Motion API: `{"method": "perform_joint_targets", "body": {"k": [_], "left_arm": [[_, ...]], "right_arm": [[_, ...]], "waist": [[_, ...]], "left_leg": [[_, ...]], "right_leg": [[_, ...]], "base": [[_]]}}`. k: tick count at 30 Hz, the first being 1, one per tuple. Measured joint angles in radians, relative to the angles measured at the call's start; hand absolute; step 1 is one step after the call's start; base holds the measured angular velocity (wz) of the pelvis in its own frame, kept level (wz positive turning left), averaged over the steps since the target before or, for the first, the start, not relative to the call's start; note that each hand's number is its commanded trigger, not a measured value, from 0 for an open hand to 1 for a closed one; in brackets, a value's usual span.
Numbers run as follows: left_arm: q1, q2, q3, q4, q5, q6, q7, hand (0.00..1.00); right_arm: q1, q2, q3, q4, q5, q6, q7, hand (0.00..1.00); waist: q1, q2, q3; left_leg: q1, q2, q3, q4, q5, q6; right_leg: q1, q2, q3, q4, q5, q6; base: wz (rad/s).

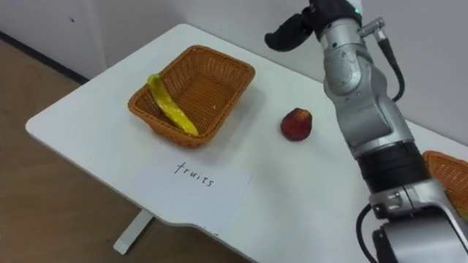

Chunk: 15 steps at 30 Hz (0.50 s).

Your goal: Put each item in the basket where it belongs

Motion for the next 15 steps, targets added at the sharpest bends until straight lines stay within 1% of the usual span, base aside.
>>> {"method": "perform_joint_targets", "body": {"k": [3,5,7,11,13,15], "left_arm": [[-0.003,0.0,0.001,-0.001,0.0,0.0,0.0,0.0],[-0.003,-0.001,0.001,0.0,0.0,0.0,0.0,0.0],[-0.003,-0.001,0.0,0.0,-0.002,0.0,0.0,0.0],[-0.001,-0.005,-0.007,0.0,-0.003,0.006,0.001,0.0],[0.004,-0.015,-0.008,0.0,-0.002,0.01,0.001,0.0],[0.006,-0.018,-0.008,0.003,-0.002,0.013,0.001,0.0]], "right_arm": [[0.018,0.0,-0.011,0.007,0.025,-0.001,-0.023,0.0],[0.025,0.0,-0.02,0.021,0.079,-0.001,-0.042,0.0],[0.034,0.0,-0.02,0.027,0.125,-0.001,-0.05,0.0],[0.051,0.0,-0.019,0.033,0.208,0.004,-0.05,0.0],[0.062,0.001,-0.019,0.055,0.282,0.009,-0.048,0.0],[0.068,0.001,-0.02,0.062,0.352,0.017,-0.044,0.0]], "waist": [[-0.004,0.01,-0.0008],[-0.006,0.017,-0.0021],[-0.008,0.02,-0.0027],[-0.007,0.025,-0.0014],[-0.008,0.026,-0.0007],[-0.01,0.029,0.0007]], "left_leg": [[0.001,0.0,0.001,0.0,0.0,0.0],[0.005,0.0,0.002,-0.002,0.0,0.0],[0.009,0.001,0.002,-0.005,0.0,0.0],[0.014,0.001,0.004,-0.008,0.0,0.0],[0.014,0.001,0.003,-0.008,0.0,0.001],[0.014,0.0,0.0,-0.006,0.0,0.001]], "right_leg": [[0.0,0.0,0.002,0.0,0.0,0.0],[0.002,0.0,0.002,0.0,0.0,0.0],[0.004,0.0,0.003,0.0,0.0,0.0],[0.007,0.0,0.002,0.0,0.0,0.0],[0.009,0.0,0.001,0.0,0.0,0.0],[0.01,0.0,0.001,-0.001,0.0,0.0]], "base": [[0.0],[0.0],[0.0],[0.0],[0.0],[0.0]]}}
